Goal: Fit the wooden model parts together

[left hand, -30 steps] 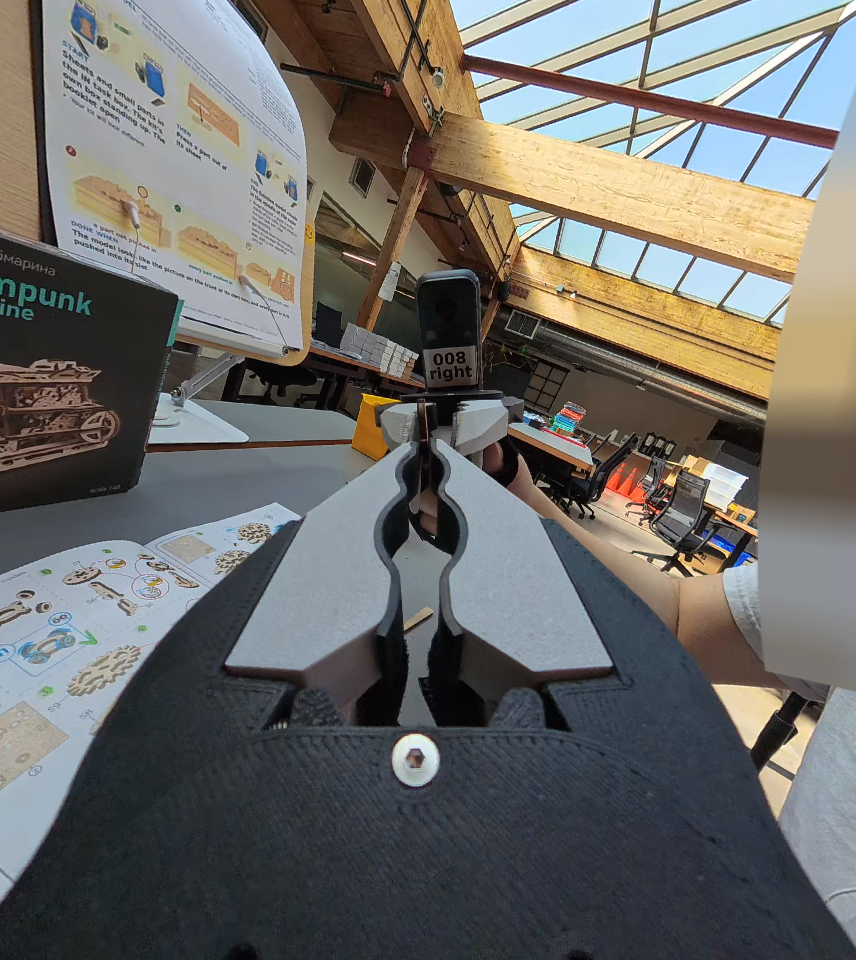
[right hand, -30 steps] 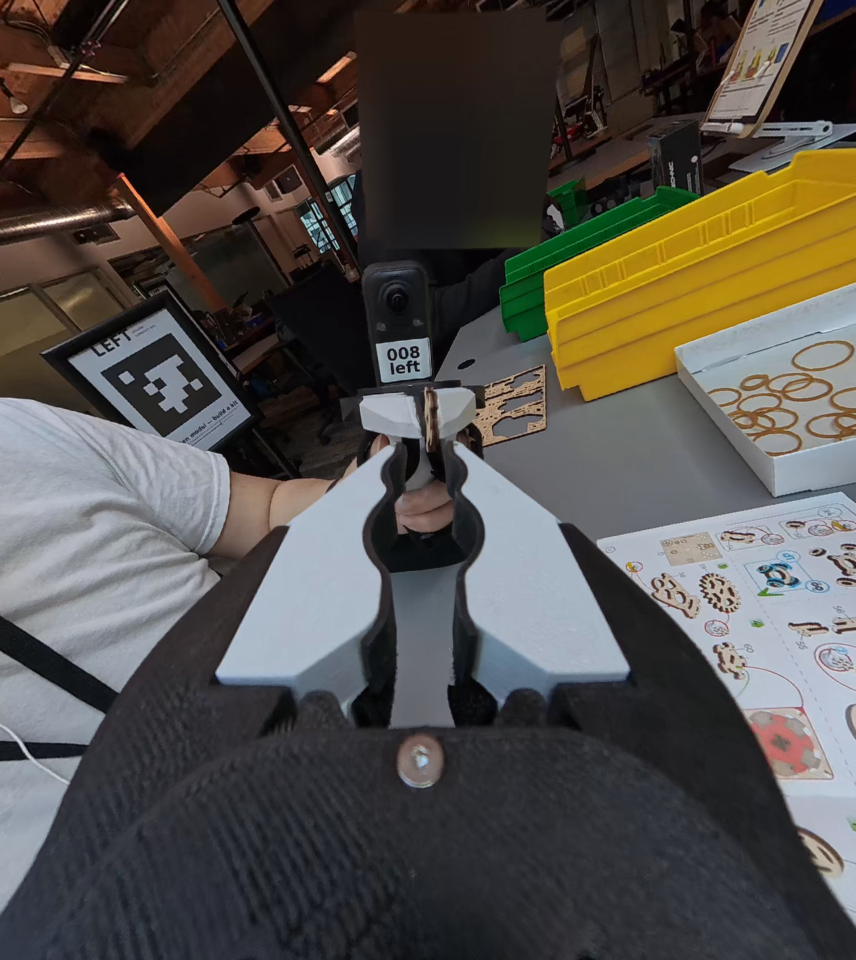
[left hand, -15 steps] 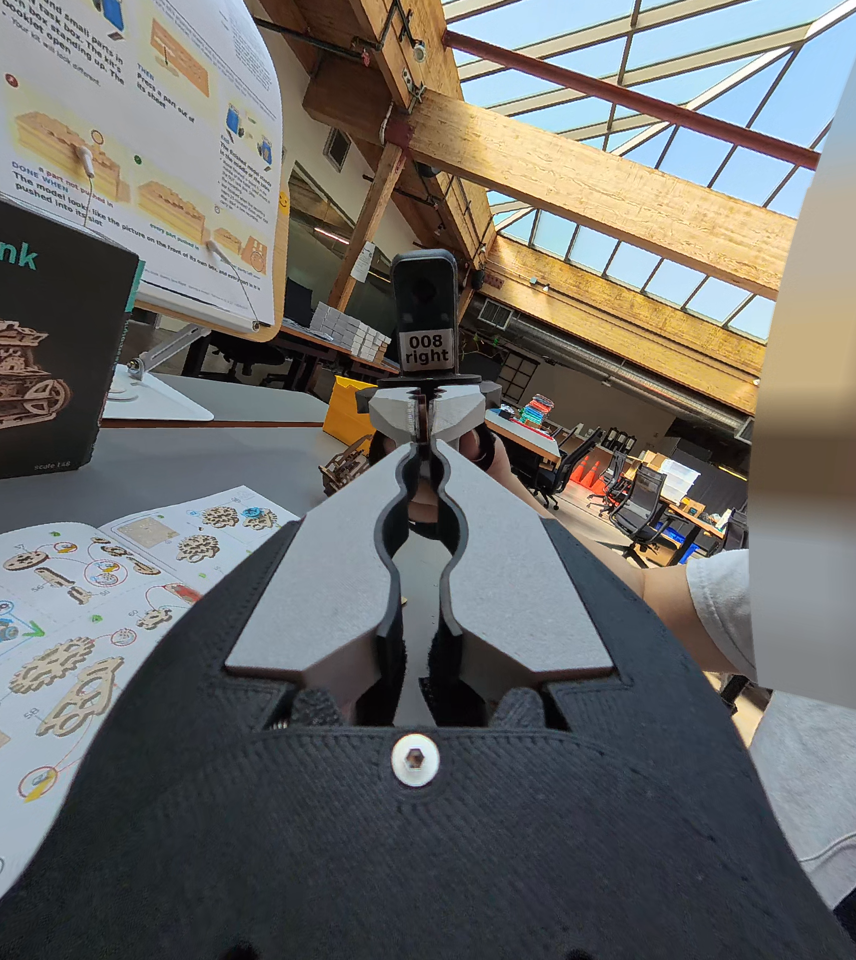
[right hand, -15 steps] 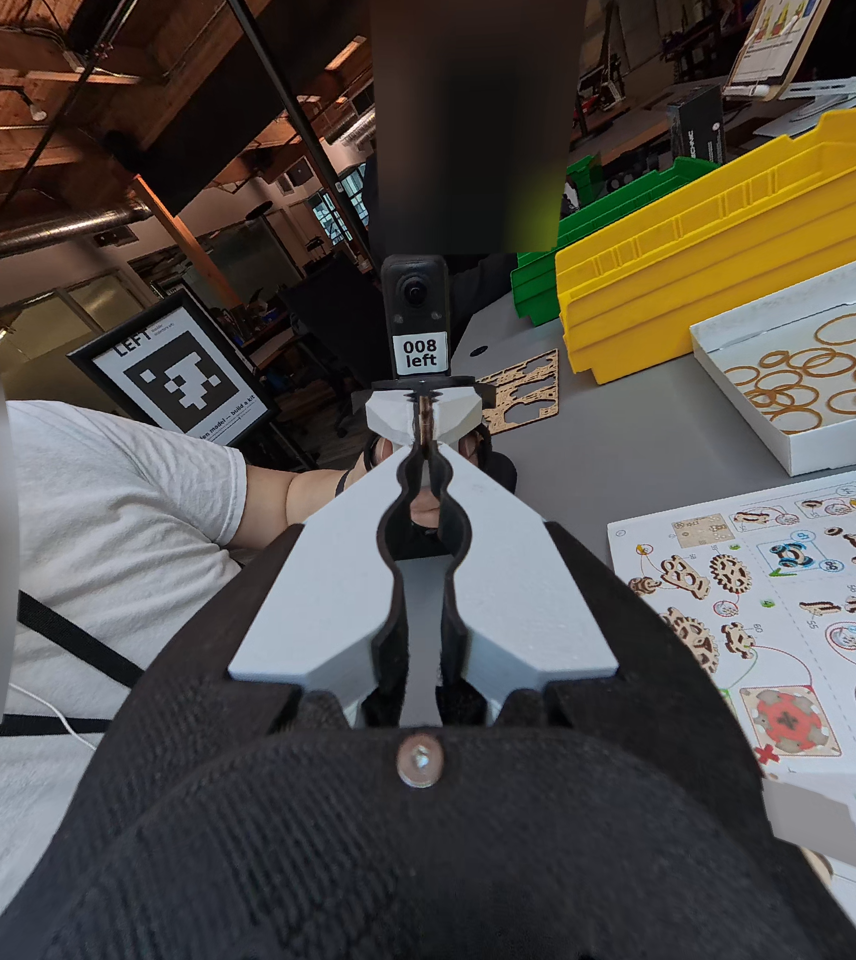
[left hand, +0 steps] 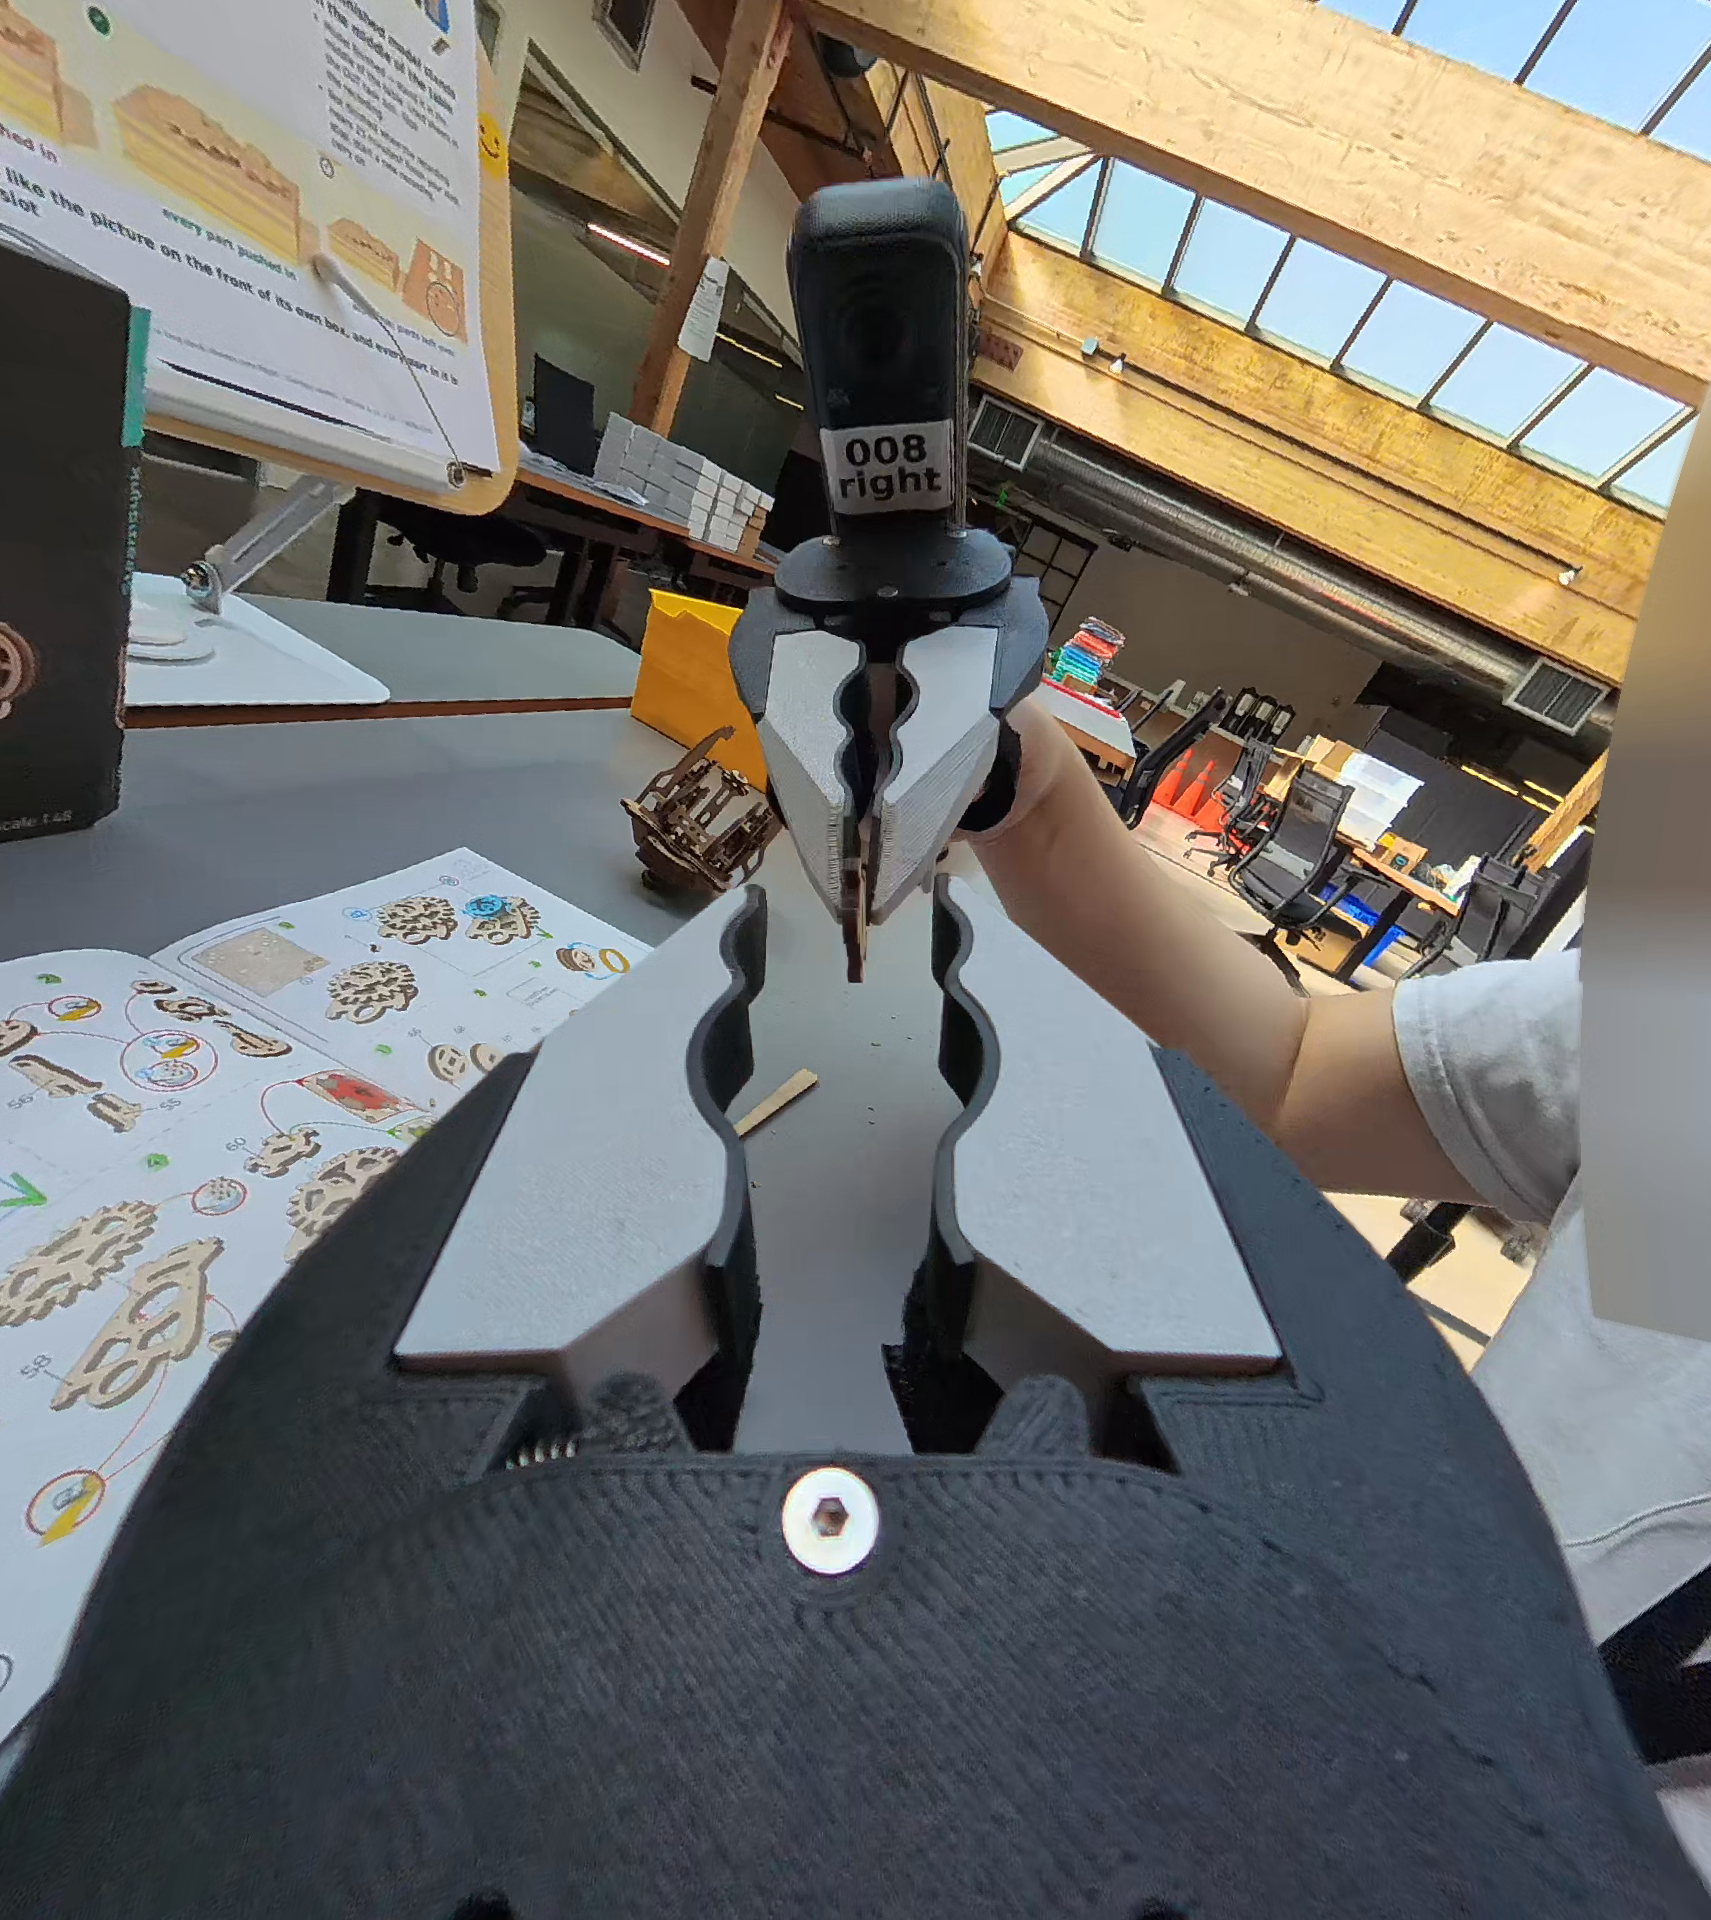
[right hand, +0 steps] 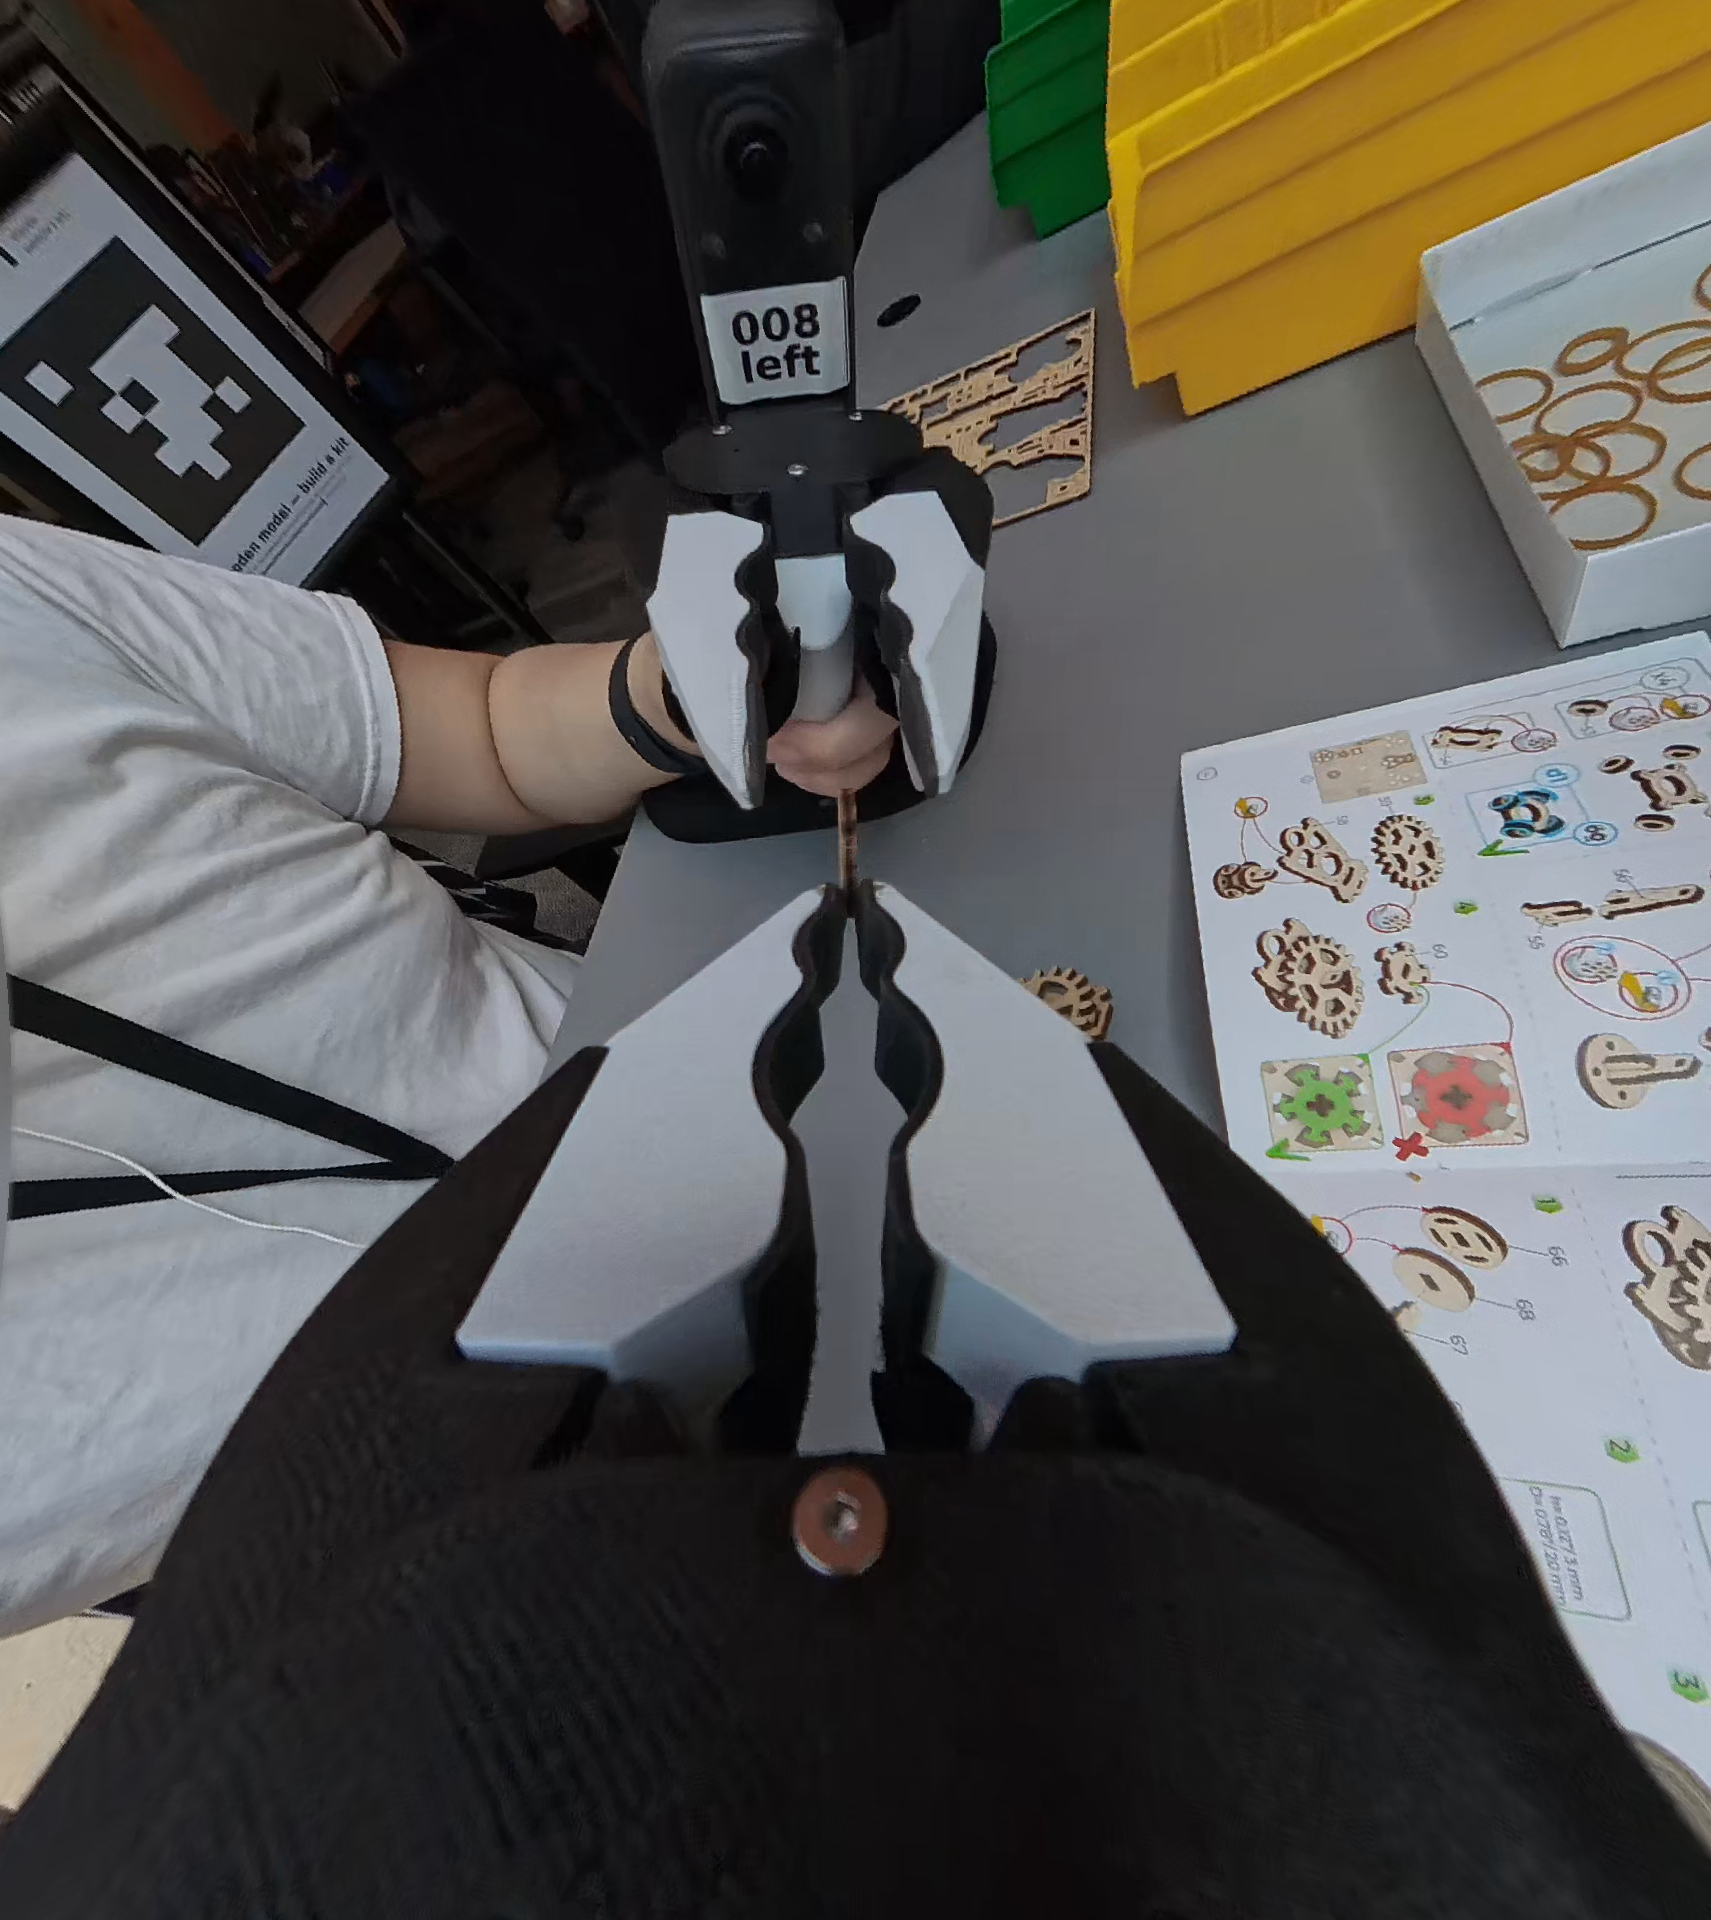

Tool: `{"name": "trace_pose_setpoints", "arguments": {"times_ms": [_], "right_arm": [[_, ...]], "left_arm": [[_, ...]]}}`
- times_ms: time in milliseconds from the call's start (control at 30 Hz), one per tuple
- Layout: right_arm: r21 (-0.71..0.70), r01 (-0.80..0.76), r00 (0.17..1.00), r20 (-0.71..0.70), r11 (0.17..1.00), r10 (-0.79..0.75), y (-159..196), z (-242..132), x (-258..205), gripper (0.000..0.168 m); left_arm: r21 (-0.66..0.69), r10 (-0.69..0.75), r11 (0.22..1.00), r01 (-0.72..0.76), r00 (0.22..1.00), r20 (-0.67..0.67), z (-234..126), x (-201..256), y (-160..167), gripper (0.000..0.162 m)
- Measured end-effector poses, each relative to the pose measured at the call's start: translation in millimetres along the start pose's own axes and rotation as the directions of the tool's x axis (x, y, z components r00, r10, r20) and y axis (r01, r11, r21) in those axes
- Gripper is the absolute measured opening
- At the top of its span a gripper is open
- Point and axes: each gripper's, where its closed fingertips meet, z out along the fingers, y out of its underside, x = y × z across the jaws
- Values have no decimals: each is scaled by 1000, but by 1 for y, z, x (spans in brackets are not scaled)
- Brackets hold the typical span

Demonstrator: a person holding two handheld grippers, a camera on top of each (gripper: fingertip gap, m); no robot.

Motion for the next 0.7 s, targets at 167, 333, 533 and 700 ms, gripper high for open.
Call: {"name": "trace_pose_setpoints", "arguments": {"times_ms": [167, 333, 533, 700], "right_arm": [[-107, 29, 999, -35, 994, -33, 13, 8, -1, 1], [-121, 36, 998, -42, 992, -41, 14, 7, -3, 1], [-99, 19, 999, -33, 995, -22, 12, 4, -2, 1], [-98, 15, 999, -26, 995, -18, 13, 5, -3, 1]], "left_arm": [[-112, 12, 994, -14, 1000, -22, 7, 4, 19, 22], [-177, 15, 984, -20, 999, -29, 7, 4, 31, 15], [-130, -31, 991, 27, 999, -34, 3, 2, 23, 10], [-109, -61, 993, 56, 997, -44, -1, 2, 19, 11]]}}
